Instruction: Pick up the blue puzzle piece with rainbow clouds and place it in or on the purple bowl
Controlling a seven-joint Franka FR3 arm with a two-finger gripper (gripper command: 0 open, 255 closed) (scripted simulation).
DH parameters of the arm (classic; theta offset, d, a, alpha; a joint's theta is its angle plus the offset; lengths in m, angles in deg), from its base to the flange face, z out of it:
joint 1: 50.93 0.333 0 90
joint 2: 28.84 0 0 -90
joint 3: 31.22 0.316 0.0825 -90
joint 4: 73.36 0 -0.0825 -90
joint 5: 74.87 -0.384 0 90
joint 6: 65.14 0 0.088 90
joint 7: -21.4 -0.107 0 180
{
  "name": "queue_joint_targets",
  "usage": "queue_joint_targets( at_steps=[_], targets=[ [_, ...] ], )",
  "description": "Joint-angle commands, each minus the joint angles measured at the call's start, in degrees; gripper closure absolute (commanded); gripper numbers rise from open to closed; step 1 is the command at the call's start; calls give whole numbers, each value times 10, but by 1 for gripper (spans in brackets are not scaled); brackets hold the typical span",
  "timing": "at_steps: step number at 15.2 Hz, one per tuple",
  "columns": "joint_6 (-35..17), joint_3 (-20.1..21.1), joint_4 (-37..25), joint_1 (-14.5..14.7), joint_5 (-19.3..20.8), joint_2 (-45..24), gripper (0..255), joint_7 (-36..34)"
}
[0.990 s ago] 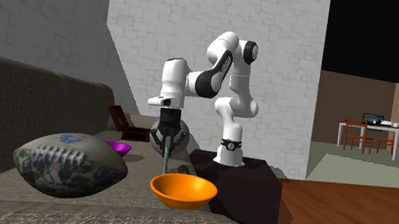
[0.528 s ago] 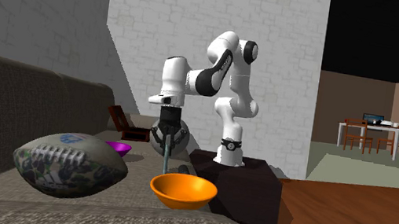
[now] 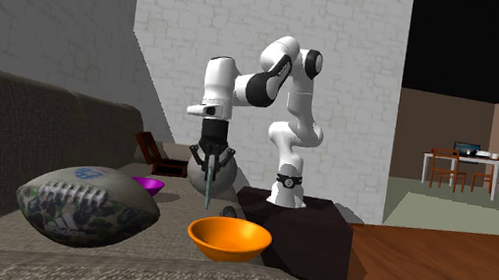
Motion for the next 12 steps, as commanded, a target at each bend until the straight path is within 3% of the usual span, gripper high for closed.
queue_joint_targets(
  at_steps=[1,12],
  targets=[
    [15,-1,-6,2,7,10,255,-7],
    [92,-6,-42,7,35,56,255,-28]
  ],
)
